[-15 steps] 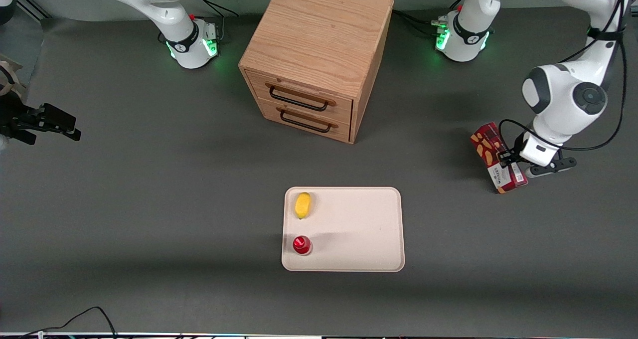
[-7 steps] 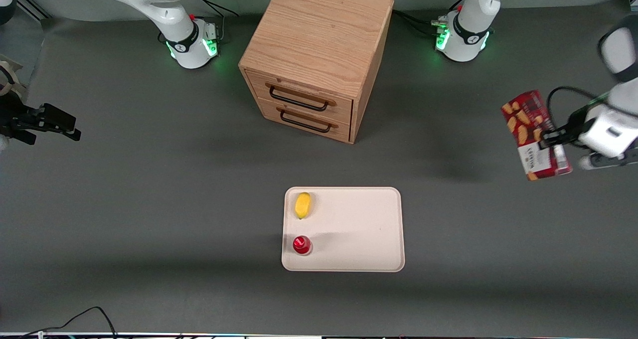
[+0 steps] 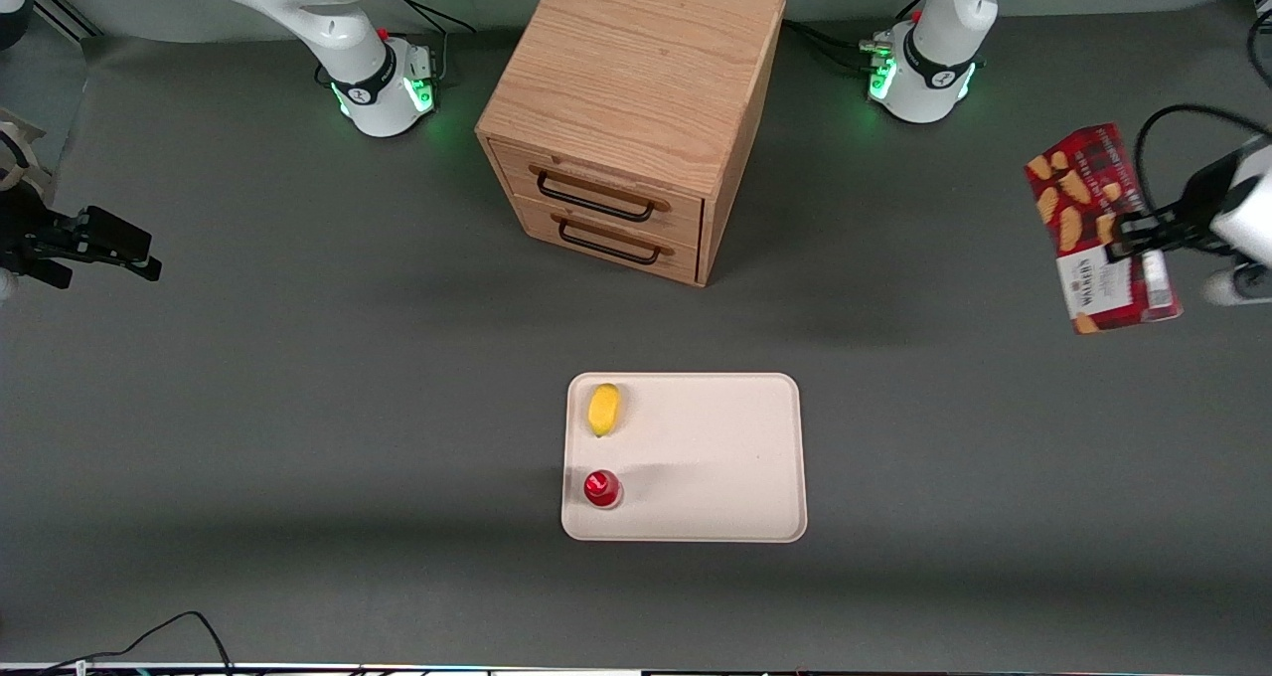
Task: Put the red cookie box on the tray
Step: 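Carry the box over the white tray beside the red cup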
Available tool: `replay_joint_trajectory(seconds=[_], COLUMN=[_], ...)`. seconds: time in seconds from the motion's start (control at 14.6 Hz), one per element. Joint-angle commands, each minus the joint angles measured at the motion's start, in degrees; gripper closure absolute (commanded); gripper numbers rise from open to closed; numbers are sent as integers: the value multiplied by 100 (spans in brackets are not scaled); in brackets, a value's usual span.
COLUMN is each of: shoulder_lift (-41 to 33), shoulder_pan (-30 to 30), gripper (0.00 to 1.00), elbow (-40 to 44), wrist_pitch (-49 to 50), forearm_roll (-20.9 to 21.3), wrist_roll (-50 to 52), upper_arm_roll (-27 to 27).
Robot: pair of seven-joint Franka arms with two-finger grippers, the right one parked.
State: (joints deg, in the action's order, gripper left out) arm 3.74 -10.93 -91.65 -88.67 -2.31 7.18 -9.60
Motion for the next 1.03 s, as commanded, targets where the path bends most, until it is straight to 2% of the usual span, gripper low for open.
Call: replay_joint_trajectory(seconds=[0.0, 0.21, 0.34, 0.48, 0.68, 0.89, 0.96], shoulder_lift=[495, 1241, 1803, 2331, 3017, 3544, 3668], shoulder_pan=[-93, -145, -303, -628, -919, -989, -998], gripper=[100, 100, 100, 100, 100, 100, 100], elbow=[410, 1076, 1691, 2158, 2248, 2248, 2239], wrist_pitch=[-211, -353, -379, -641, -1545, -2302, -2530], forearm_roll=[11, 46, 55, 55, 212, 336, 519], wrist_roll=[1088, 2845, 3708, 4350, 5019, 5188, 5171], upper_arm_roll=[702, 1625, 1978, 2006, 2006, 1997, 1997])
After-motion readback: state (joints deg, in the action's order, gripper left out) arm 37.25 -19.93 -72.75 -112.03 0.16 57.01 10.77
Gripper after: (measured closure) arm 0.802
